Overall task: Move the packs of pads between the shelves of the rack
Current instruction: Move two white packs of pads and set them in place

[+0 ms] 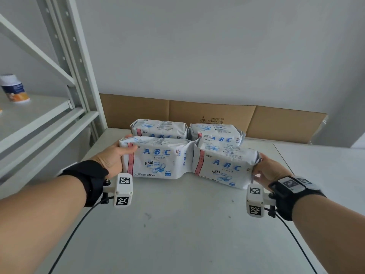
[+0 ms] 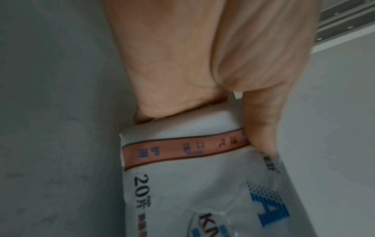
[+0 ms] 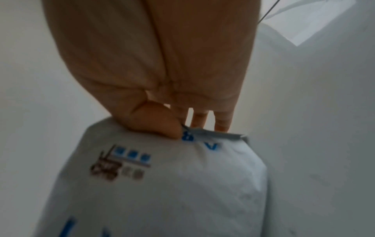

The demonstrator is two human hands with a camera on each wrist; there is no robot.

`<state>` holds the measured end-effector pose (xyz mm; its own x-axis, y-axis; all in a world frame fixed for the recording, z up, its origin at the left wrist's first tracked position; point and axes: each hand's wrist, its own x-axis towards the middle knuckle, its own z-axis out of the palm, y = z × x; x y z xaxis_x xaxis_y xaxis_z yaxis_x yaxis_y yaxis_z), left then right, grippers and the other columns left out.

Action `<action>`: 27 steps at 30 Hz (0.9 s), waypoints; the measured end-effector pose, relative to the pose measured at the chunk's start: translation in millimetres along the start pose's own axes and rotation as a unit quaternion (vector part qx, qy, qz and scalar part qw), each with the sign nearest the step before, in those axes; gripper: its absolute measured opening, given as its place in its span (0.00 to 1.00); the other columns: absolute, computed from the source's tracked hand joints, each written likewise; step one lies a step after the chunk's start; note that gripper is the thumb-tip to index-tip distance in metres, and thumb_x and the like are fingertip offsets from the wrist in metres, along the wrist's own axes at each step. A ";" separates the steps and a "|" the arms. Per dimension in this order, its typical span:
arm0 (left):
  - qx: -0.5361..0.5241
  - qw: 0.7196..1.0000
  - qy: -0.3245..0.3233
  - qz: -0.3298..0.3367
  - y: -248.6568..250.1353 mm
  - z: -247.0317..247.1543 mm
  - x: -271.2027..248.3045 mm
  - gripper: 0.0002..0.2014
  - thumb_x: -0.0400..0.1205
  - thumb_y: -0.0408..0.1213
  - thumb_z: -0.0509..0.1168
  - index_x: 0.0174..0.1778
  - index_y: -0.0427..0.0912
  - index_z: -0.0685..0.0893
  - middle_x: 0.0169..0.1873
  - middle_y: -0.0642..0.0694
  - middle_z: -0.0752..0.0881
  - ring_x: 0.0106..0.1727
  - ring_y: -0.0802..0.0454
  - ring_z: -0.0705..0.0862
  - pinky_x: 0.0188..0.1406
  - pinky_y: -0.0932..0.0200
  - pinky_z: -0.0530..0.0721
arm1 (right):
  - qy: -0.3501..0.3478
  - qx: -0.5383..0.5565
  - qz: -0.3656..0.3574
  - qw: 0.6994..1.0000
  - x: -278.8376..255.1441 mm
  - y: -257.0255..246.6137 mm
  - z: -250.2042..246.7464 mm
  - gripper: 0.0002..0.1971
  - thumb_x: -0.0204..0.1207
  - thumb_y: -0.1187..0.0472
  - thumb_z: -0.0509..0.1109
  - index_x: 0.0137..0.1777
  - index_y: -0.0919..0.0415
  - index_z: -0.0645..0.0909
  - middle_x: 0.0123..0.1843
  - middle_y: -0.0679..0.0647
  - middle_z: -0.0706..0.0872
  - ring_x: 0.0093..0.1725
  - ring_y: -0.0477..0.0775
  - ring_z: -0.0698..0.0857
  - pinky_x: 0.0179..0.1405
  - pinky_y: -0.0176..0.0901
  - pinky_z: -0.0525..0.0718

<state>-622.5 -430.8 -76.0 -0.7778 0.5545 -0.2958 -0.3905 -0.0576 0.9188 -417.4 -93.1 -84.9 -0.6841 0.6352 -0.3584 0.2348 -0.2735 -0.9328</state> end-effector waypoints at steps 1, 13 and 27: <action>0.030 1.000 -0.006 -0.005 -0.2 1.6 0.0 0.26 0.79 0.21 0.59 0.75 0.37 0.71 0.68 0.30 0.79 0.69 0.32 0.78 0.66 0.31 0.74 | 0.012 -0.005 0.004 1.000 4.4 1.2 0.7 0.35 0.65 0.89 0.44 0.55 0.57 0.80 0.51 0.59 0.83 0.59 0.62 0.77 0.68 0.56 0.75; 0.139 0.982 0.127 0.022 -9.6 7.7 11.7 0.36 0.66 0.06 0.66 0.68 0.39 0.77 0.58 0.32 0.86 0.59 0.36 0.84 0.58 0.37 0.83 | 0.076 -0.066 0.020 0.995 12.0 7.0 -0.3 0.24 0.73 0.77 0.66 0.69 0.62 0.77 0.61 0.59 0.85 0.61 0.57 0.83 0.61 0.52 0.84; 0.181 0.969 0.163 -0.034 -26.0 10.2 20.6 0.30 0.61 0.23 0.81 0.60 0.37 0.83 0.57 0.38 0.87 0.60 0.39 0.84 0.64 0.40 0.81 | 0.146 -0.400 -0.057 0.903 -40.6 8.1 8.4 0.26 0.81 0.57 0.65 0.78 0.55 0.64 0.70 0.53 0.76 0.70 0.51 0.76 0.67 0.39 0.76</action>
<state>-623.4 -409.5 -103.3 -0.8938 0.2514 -0.3713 -0.2938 0.2971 0.9085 -393.5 -127.1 -77.6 -0.5520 0.8212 -0.1448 0.6781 0.3410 -0.6511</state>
